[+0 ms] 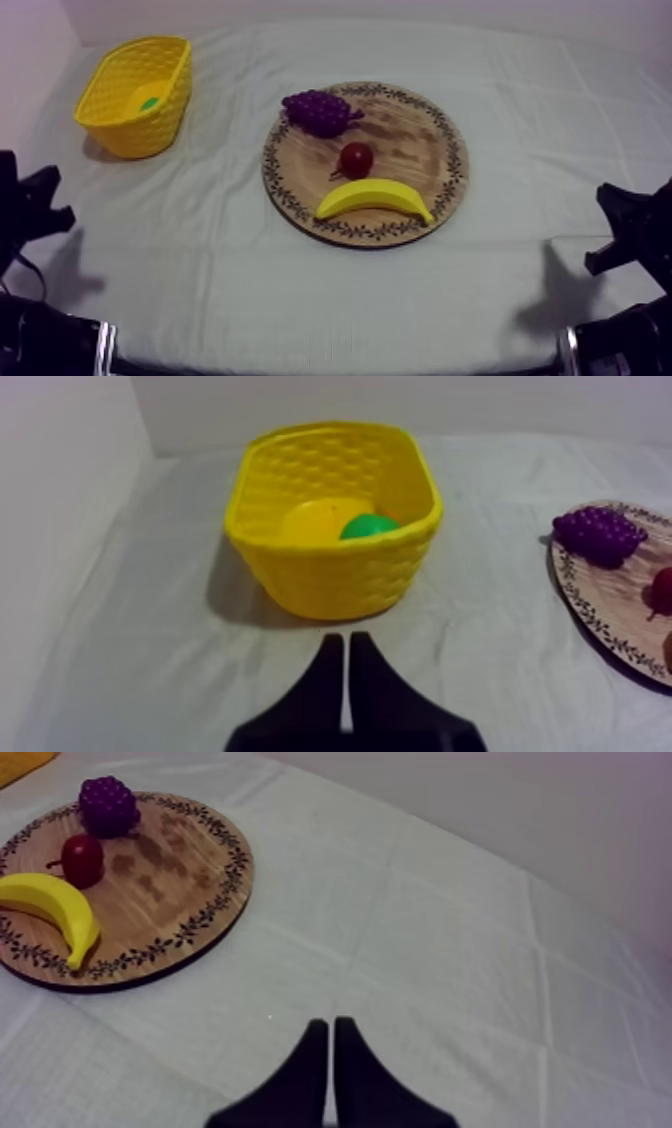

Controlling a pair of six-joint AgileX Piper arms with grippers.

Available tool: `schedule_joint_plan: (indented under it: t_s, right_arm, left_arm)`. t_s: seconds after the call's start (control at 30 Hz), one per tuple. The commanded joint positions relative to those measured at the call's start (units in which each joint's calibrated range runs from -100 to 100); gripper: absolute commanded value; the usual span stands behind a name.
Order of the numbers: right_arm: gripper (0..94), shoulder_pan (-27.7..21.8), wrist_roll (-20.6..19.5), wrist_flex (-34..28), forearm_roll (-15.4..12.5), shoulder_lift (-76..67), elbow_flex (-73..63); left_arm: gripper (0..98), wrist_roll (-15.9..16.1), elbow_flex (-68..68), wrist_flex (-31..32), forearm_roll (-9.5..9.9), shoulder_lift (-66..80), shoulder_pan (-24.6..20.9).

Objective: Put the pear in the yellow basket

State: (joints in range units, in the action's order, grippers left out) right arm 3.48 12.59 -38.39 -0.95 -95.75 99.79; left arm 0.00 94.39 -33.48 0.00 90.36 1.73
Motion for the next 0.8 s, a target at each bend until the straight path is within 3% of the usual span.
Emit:
schedule_joint_plan:
  t_s: [0.0, 0.4, 0.63, 0.77]
  right_arm:
    - [0.3, 0.0, 0.0, 0.0, 0.0, 0.0, 0.0]
    - [0.3, 0.0, 0.0, 0.0, 0.0, 0.0, 0.0]
    - [0.3, 0.0, 0.0, 0.0, 0.0, 0.0, 0.0]
    - [0.3, 0.0, 0.0, 0.0, 0.0, 0.0, 0.0]
  left_arm:
    - [0.0, -1.1, 3.3, -0.2, 0.88, 2.8, 0.5]
    - [0.0, 1.2, 4.9, -0.6, 1.79, 8.8, 2.2]
    - [0.0, -8.8, 5.1, -0.3, 1.87, 9.6, 3.6]
    - [0.0, -10.8, 5.2, -0.2, 1.88, 9.6, 3.2]
